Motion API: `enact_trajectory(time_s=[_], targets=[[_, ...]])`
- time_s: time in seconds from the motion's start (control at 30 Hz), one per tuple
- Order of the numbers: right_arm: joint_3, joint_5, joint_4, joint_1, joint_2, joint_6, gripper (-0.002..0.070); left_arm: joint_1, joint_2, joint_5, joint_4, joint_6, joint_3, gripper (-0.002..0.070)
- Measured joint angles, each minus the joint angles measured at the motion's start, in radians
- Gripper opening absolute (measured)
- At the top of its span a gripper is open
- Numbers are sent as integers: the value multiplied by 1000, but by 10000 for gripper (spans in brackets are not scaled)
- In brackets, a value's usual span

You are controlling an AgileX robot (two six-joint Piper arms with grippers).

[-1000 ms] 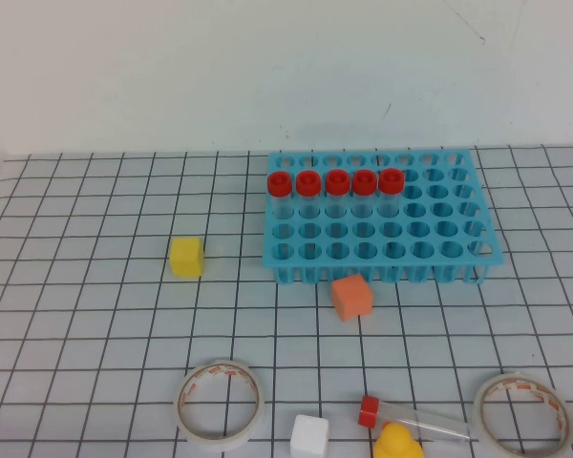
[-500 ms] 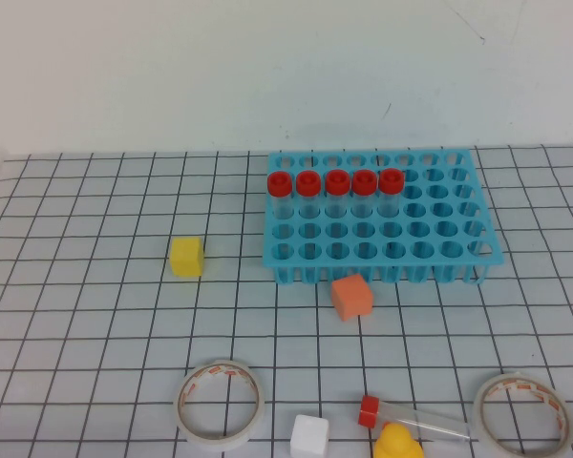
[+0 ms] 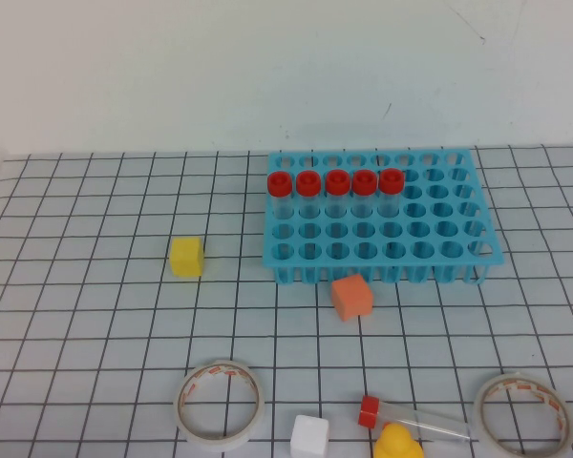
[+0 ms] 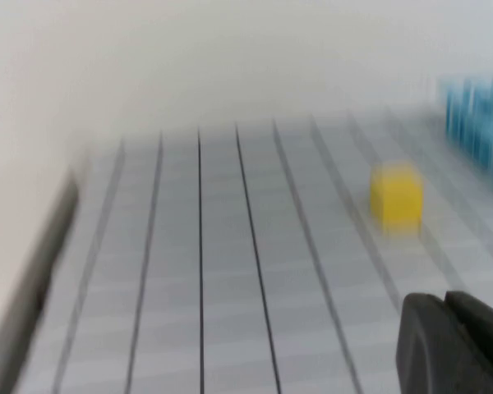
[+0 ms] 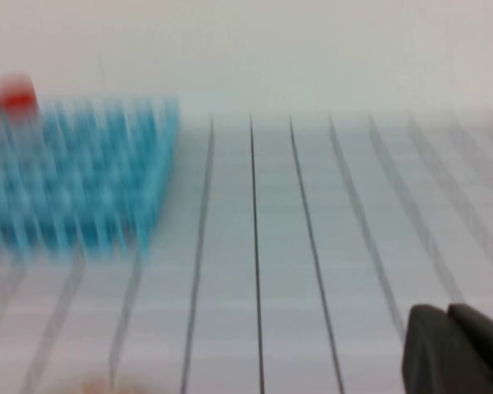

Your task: Place the test tubes

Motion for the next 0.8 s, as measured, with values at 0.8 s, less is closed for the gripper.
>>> enact_trajectory(time_s=[0.8], targets=[[-57, -579, 64, 0, 0, -85, -1, 0, 0, -559, 80, -2, -101, -1]])
